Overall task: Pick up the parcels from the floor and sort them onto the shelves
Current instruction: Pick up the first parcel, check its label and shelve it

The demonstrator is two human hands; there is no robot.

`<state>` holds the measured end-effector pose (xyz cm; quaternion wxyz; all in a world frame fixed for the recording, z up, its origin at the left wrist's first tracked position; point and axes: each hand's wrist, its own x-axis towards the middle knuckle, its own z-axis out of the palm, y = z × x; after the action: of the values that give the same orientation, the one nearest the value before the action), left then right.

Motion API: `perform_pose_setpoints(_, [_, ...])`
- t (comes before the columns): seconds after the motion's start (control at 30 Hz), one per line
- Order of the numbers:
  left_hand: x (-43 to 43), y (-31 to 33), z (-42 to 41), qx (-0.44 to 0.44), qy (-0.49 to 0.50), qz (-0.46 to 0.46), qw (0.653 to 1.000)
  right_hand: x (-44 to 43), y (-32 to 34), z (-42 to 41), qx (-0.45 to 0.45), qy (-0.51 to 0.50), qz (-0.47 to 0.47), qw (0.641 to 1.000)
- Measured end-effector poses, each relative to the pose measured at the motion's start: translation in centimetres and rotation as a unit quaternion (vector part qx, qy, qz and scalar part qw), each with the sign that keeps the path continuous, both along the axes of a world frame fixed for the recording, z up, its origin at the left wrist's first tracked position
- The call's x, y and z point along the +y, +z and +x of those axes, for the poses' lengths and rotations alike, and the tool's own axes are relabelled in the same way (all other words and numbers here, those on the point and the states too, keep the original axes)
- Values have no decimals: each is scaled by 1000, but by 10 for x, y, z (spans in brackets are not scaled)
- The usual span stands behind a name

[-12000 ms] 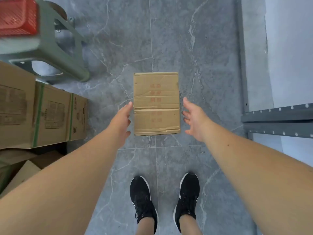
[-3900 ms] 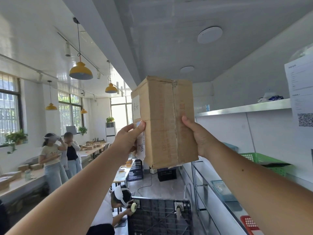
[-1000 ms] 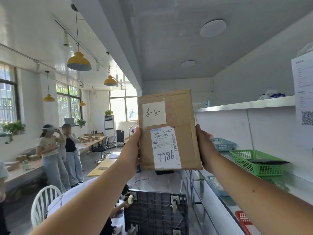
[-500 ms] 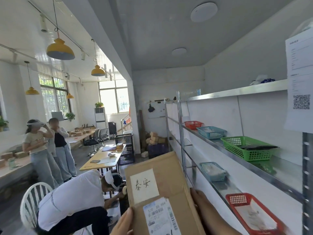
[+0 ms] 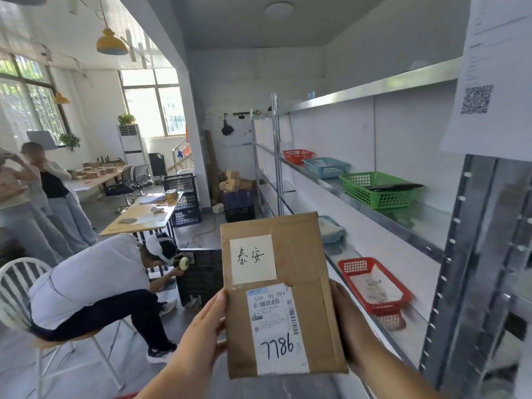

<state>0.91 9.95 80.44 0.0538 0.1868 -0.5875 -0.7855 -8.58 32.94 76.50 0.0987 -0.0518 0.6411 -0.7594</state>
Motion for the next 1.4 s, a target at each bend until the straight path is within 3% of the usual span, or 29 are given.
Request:
perform_pose_setpoints(0.47, [20, -2, -26, 29, -99, -36, 994, 30, 12, 27, -4, -120, -70, 990])
perform_pose_setpoints(0.77, [14, -10, -33, 17, -170, 4, 985, 25, 8, 53, -11, -173, -109, 979])
perform_pose_setpoints(1.1, [35, -14, -33, 15, -246, 28, 969, 37, 12, 104, 3, -295, -20, 955])
perform_pose_setpoints(1.4, [91, 4, -25, 8, -309, 62, 949, 72, 28, 157, 19, -389, -57, 919])
